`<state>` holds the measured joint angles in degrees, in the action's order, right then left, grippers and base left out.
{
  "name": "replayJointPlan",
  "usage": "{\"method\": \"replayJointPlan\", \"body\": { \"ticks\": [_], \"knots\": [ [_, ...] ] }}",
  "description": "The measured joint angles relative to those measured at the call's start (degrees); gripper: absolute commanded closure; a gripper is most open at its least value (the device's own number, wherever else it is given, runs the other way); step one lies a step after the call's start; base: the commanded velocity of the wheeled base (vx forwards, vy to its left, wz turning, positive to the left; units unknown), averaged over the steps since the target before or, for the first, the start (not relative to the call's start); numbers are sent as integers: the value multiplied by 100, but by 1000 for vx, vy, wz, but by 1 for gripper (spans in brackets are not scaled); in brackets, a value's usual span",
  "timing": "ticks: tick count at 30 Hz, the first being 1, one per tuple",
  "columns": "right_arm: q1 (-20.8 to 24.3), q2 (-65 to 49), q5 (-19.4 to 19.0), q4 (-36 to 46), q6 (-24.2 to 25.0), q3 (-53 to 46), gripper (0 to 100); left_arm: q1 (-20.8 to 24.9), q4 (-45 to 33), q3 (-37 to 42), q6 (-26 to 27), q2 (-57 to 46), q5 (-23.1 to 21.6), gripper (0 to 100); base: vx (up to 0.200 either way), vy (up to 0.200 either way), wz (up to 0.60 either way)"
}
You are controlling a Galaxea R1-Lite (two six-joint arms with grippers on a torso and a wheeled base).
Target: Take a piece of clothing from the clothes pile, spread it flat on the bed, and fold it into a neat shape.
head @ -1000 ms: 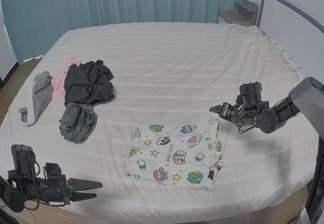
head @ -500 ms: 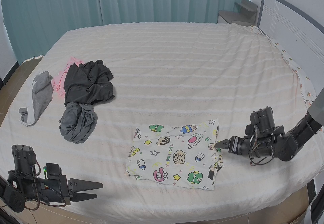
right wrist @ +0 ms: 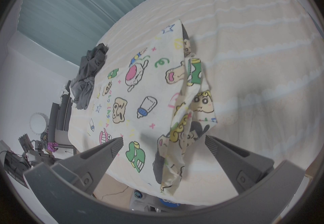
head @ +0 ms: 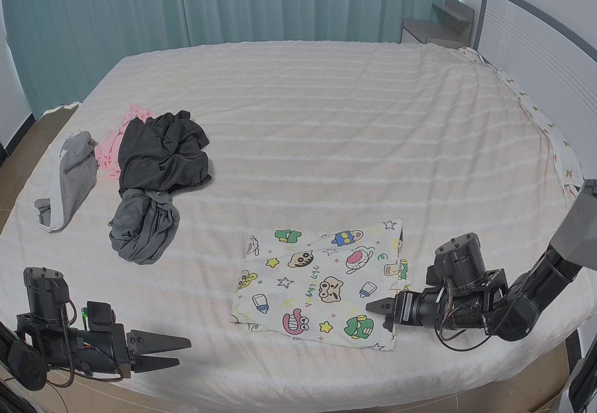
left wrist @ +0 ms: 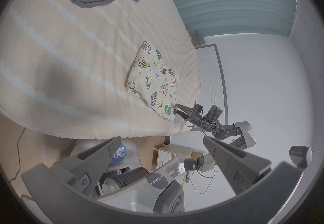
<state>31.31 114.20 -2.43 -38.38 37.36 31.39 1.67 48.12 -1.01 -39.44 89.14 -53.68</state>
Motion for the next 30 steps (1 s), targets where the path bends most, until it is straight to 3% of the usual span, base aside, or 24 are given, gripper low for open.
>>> {"method": "replayJointPlan", "body": {
  "ticks": [6,23,24,30],
  "knots": [
    [238,158,130,-2,10,22,0,0,0,0,0,11,2,0,0,0,0],
    [356,297,132,6,11,22,0,0,-2,0,74,89,2,0,0,0,0],
    [356,302,132,9,11,22,100,0,-2,0,77,91,4,0,0,0,0],
    [354,302,139,15,10,-6,100,0,0,0,73,99,0,0,0,0,0]
  ]
}}
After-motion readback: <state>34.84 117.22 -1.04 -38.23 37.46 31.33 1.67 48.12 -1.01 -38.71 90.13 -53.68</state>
